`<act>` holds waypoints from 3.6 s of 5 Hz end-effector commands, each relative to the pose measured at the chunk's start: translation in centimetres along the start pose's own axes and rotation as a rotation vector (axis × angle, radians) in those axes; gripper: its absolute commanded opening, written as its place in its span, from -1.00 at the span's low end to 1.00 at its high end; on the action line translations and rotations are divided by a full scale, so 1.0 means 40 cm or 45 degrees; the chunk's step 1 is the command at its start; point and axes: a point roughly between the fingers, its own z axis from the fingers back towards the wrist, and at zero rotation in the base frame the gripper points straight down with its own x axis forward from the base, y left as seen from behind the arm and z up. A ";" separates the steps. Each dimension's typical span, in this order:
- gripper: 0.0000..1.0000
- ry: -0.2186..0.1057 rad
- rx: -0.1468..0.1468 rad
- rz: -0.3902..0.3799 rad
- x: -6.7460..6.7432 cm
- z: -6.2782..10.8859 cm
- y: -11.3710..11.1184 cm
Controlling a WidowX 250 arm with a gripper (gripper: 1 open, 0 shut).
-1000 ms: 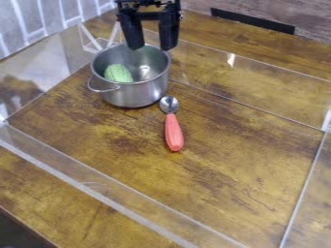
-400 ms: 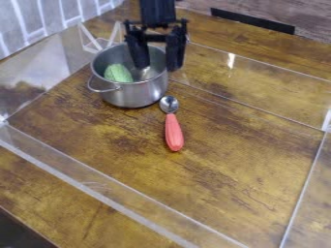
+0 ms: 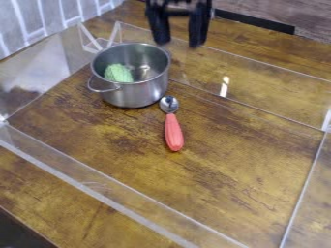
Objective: Put the green object in the silver pot
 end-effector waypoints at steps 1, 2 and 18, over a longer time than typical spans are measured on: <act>1.00 -0.130 -0.001 0.018 -0.032 0.076 -0.001; 1.00 -0.145 -0.017 0.066 -0.050 0.083 0.023; 1.00 -0.146 -0.019 -0.111 0.047 0.021 -0.008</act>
